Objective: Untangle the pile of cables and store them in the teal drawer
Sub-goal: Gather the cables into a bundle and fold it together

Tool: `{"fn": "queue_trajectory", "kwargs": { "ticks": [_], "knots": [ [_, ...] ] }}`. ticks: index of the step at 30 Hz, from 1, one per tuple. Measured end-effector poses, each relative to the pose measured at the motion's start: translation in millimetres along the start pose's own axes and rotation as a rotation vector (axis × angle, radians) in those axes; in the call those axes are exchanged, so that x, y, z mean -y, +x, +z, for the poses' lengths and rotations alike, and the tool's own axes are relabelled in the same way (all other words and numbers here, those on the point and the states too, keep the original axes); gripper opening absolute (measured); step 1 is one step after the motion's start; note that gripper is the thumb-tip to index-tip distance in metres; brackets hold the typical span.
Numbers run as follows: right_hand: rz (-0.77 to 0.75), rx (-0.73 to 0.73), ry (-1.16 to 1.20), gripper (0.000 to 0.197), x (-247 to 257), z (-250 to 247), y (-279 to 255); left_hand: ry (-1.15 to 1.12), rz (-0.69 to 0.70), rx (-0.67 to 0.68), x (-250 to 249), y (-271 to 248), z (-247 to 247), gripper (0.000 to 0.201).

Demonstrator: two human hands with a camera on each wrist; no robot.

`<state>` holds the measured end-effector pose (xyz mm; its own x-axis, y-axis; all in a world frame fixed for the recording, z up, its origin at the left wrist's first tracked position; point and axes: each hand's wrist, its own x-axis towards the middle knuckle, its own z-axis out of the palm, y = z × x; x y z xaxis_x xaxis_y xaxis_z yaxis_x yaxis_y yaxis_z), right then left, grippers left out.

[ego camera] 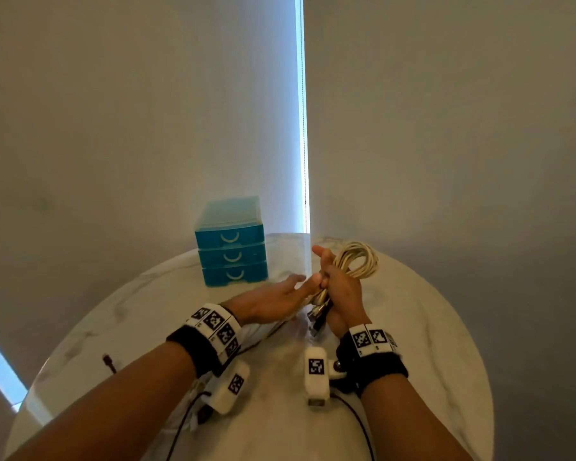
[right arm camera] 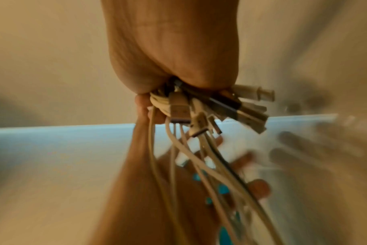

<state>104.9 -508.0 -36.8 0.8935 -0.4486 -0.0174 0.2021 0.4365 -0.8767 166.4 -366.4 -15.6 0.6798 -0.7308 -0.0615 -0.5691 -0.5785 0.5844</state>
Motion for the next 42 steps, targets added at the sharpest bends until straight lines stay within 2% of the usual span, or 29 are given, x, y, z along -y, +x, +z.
{"fn": "queue_trajectory", "kwargs": {
  "ticks": [2,9,13,15,17,19,21,23,24,26,27,29,31,33,34,36,38,42],
  "knots": [
    [0.042,0.005,0.098,0.026,-0.2,-4.7,3.7,0.022,-0.033,0.123,2.0,-5.4,-3.6,0.089],
    [0.108,0.106,0.199,0.031,2.3,-5.2,-0.1,0.119,-0.113,0.321,-2.3,-2.8,-24.2,0.05],
    [0.084,0.135,0.226,0.036,5.4,-6.9,-0.9,0.168,-0.053,0.328,-1.2,-9.4,-43.9,0.048],
    [0.067,0.161,0.236,0.041,8.4,-2.7,-4.8,0.157,0.004,0.262,6.9,-12.2,-58.7,0.047],
    [0.029,0.211,0.259,0.043,13.1,5.5,-11.4,0.021,0.023,0.202,17.6,-10.6,-68.4,0.046],
    [-0.019,0.252,0.355,0.047,14.9,10.1,-12.6,-0.29,-0.008,0.246,23.3,-8.2,-66.9,0.041],
    [-0.022,0.257,0.489,0.049,14.2,7.8,-8.3,-0.495,-0.019,0.283,21.4,-8.6,-62.1,0.037],
    [0.003,0.219,0.562,0.041,13.3,1.2,-2.7,-0.529,-0.032,0.301,14.9,-7.3,-59.1,0.043],
    [0.017,0.199,0.581,0.036,13.5,-1.4,-0.4,-0.492,-0.057,0.316,9.1,-6.3,-58.6,0.054],
    [0.038,0.153,0.594,0.034,15.2,-2.8,1.7,-0.301,-0.125,0.316,-3.1,0.2,-55.3,0.078],
    [0.036,0.122,0.583,0.036,16.1,-3.0,2.1,-0.135,-0.147,0.27,-7.4,5.1,-52.8,0.083],
    [0.002,0.063,0.531,0.042,19.9,-3.3,1.4,0.261,-0.121,0.066,-4.5,14.8,-46.8,0.087],
    [-0.05,0.029,0.444,0.042,23.5,-1.5,-1.5,0.614,0.038,-0.201,5.4,20.5,-44.0,0.092],
    [-0.124,0.013,0.331,0.038,28.4,2.0,-7.1,0.837,0.186,-0.372,9.6,22.8,-46.8,0.088],
    [-0.16,-0.002,0.264,0.036,29.9,4.2,-9.5,0.888,0.194,-0.409,10.6,24.1,-49.5,0.086],
    [-0.212,-0.059,0.123,0.031,29.7,7.2,-10.6,0.887,0.14,-0.393,11.9,26.9,-53.0,0.09],
    [-0.263,-0.16,-0.022,0.025,31.1,5.4,-10.6,0.778,0.102,-0.303,19.7,27.8,-51.7,0.096],
    [-0.33,-0.42,-0.001,0.026,41.9,-14.8,-5.8,0.236,-0.031,-0.059,44.9,12.1,-52.9,0.076]
  ]
}}
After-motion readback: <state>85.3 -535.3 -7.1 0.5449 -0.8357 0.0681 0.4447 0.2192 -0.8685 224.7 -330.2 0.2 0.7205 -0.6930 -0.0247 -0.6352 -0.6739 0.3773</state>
